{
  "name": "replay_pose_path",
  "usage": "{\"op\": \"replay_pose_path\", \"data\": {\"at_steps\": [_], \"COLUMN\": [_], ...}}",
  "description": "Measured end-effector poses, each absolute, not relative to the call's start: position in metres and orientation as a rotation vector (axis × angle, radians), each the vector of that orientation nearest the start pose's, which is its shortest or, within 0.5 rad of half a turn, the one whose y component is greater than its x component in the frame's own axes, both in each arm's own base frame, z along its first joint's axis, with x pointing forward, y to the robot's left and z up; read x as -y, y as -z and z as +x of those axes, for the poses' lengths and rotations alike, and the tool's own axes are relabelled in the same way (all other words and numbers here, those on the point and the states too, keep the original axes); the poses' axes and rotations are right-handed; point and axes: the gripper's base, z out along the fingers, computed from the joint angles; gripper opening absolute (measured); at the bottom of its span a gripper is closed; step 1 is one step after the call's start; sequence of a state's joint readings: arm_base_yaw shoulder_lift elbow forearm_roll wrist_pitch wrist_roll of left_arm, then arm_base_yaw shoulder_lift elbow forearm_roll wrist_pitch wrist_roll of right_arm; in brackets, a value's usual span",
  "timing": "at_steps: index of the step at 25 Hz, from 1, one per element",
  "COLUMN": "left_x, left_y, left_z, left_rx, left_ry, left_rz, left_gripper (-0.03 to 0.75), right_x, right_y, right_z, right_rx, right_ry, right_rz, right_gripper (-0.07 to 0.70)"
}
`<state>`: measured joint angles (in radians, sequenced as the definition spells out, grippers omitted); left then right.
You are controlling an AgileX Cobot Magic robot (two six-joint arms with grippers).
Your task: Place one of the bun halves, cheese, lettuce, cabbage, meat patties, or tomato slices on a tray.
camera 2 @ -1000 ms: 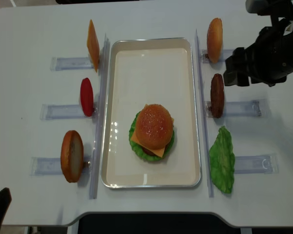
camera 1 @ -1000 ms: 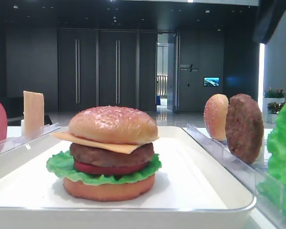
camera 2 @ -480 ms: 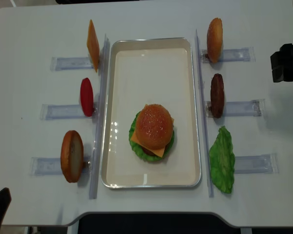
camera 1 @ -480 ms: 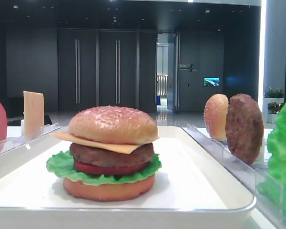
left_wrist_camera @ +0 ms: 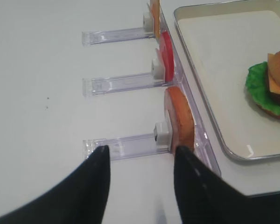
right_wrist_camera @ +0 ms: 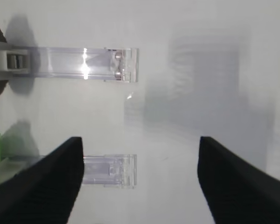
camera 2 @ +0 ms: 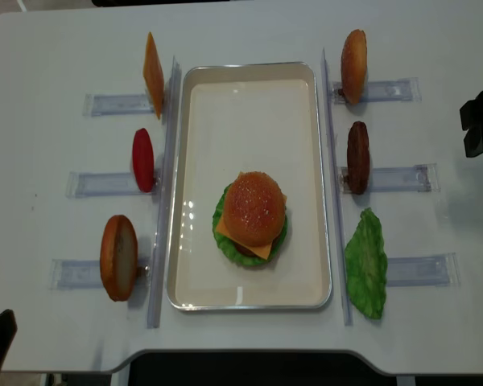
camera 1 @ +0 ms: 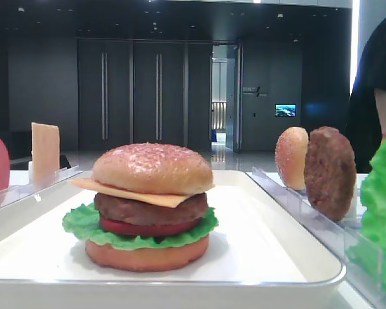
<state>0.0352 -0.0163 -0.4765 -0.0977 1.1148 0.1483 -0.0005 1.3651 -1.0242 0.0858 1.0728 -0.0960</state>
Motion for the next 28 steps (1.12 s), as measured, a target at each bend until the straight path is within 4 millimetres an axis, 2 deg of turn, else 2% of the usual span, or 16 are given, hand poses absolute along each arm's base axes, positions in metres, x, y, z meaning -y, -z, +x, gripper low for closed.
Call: {"op": "replay_pose_path", "data": {"at_steps": [3,10,18,20,28], "left_x": [0.007,0.004,0.002,0.002,0.001], "left_y": [-0.267,-0.267,-0.266,-0.266,-0.267], "left_z": [-0.007,-0.007,-0.007,-0.007,-0.007], "left_rx": [-2.099,-2.102,-2.104,-2.104,-2.104], "left_ry": [-0.016,-0.030,-0.032,-0.033,-0.038], "left_rz": [0.125,0.085,0.036,0.032,0.010], "left_gripper": [0.345,0.345,0.345,0.345,0.345], "right_x": [-0.006,-0.006,-0.006,-0.006,-0.006], "right_y": [-0.275,-0.276,-0.287,-0.292,-0.295], "right_z": [0.242,0.199,0.134,0.111,0.054], "right_rx": [-2.906,-2.891,-2.807,-2.736,-2.525], "right_ry": [-0.088,-0.090,-0.100,-0.101,-0.103], "right_rz": [-0.089,-0.045,0.014,0.020,0.027], "right_gripper": [0.490,0.490,0.490,0.490,0.490]}}
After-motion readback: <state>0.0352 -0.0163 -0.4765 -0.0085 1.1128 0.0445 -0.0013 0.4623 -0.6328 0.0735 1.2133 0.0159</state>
